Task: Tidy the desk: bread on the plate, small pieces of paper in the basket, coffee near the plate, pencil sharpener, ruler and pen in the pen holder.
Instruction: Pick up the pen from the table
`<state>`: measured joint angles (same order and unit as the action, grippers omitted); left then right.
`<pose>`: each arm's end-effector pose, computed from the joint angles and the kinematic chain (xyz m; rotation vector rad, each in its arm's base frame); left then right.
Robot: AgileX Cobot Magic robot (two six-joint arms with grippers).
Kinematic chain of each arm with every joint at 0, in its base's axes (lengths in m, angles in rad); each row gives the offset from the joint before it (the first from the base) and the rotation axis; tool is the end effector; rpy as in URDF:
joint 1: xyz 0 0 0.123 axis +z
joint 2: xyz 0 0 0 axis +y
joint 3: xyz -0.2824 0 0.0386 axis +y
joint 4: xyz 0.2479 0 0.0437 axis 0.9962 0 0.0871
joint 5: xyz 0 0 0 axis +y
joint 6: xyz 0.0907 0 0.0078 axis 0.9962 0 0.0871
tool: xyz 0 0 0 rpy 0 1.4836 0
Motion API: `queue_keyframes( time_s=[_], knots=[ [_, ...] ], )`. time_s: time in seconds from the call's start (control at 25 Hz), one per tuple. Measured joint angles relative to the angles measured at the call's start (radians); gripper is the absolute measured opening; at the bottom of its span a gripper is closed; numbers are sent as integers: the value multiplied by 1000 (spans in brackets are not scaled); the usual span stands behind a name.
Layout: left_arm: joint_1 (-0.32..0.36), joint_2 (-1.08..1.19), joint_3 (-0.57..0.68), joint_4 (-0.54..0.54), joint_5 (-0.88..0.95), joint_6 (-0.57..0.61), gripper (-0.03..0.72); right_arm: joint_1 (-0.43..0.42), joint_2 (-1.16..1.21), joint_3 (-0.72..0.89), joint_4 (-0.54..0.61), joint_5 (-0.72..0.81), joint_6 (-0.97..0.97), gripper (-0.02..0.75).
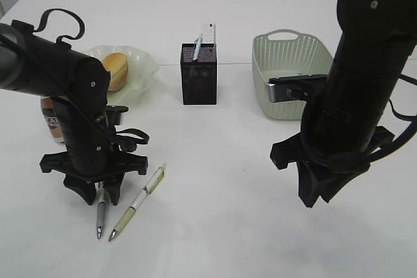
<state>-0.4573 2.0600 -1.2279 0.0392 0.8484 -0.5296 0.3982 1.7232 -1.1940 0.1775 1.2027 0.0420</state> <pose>0.3277 -0.1583 0.1093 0.0722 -3.1342 -0.0569 0.2807 0.1343 0.2193 0.4314 -2.9955 -0.2171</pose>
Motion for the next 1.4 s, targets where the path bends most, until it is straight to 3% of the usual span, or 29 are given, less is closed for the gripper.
queue_keyframes(
  time_s=[0.24, 0.52, 0.88, 1.4],
  knots=[
    [0, 1, 0, 2, -20, 0, 295, 0, 0, 0, -1, 0, 0, 238],
    [0, 6, -6, 8, -24, 11, 68, 0, 0, 0, -2, 0, 0, 238],
    [0, 13, -28, 31, 9, 66, 64, 0, 0, 0, -2, 2, 0, 237],
    [1, 20, -301, -2, 291, 218, 64, 0, 0, 0, -2, 4, 0, 237]
  ],
)
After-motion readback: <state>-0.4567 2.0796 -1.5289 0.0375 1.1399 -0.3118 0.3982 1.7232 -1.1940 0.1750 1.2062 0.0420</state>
